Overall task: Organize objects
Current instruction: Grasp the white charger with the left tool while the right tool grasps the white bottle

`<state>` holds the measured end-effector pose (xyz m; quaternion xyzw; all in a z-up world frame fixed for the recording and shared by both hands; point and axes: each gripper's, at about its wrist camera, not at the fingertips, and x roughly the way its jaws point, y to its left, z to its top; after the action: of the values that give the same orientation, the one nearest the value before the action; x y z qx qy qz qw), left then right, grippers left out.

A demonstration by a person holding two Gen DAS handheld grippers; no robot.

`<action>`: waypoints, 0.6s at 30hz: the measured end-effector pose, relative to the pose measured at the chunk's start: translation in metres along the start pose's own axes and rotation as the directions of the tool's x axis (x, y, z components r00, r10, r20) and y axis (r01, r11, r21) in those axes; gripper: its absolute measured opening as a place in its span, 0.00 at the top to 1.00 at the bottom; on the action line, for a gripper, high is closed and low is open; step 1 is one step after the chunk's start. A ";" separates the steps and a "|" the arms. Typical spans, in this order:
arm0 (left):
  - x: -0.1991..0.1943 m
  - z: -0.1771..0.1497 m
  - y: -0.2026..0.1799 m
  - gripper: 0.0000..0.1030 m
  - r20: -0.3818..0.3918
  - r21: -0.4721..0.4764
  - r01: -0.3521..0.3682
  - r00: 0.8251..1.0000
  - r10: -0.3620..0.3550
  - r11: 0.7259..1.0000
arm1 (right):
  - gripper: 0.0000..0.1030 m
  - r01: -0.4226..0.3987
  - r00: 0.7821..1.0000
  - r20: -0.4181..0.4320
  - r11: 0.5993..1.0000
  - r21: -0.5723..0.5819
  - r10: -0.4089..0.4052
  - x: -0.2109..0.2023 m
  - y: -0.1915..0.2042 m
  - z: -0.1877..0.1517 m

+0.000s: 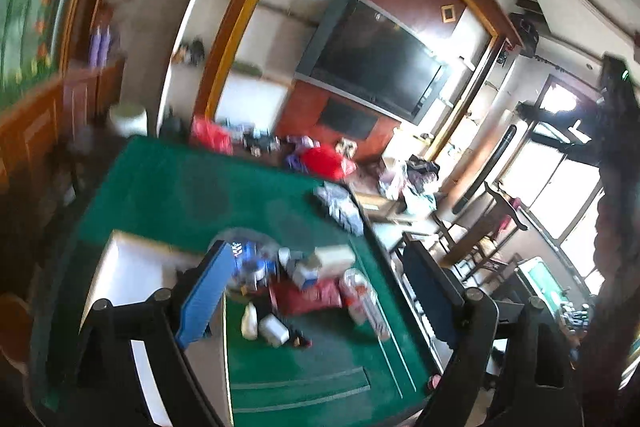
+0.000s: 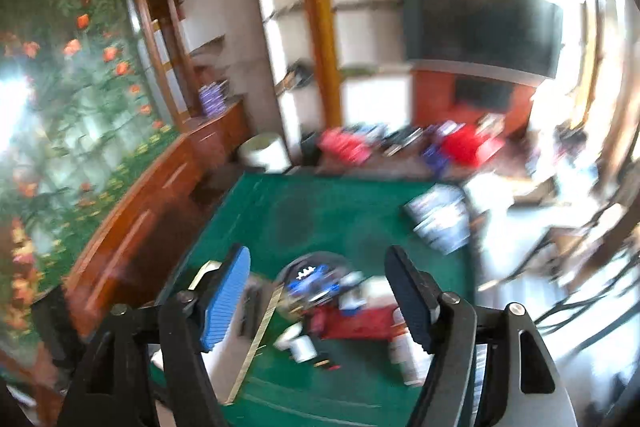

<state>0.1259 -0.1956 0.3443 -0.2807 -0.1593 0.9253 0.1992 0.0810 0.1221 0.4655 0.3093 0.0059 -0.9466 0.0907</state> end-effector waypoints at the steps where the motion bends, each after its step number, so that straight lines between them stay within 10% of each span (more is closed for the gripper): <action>1: -0.006 0.013 -0.007 0.15 0.018 0.011 -0.021 1.000 0.021 1.000 | 0.24 0.049 0.998 0.041 0.999 0.011 -0.049 -0.024 -0.005 0.021; 4: -0.012 0.044 -0.024 0.10 0.049 0.063 -0.105 0.994 0.102 0.992 | 0.01 0.158 0.980 0.116 0.986 0.054 -0.164 -0.073 -0.017 0.065; 8: 0.005 0.030 -0.021 0.08 0.033 0.052 -0.106 0.994 0.104 0.993 | 0.00 0.143 0.979 0.135 0.988 0.060 -0.150 -0.074 -0.018 0.056; 18: 0.162 -0.139 0.006 0.08 -0.198 0.119 -0.140 0.967 0.162 0.983 | 0.00 -0.124 0.977 -0.174 0.992 0.020 0.125 0.115 -0.042 -0.180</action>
<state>0.0814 -0.1010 0.1583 -0.3757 -0.0675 0.9107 0.1580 0.0881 0.1561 0.2504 0.3912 -0.0096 -0.9083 0.1476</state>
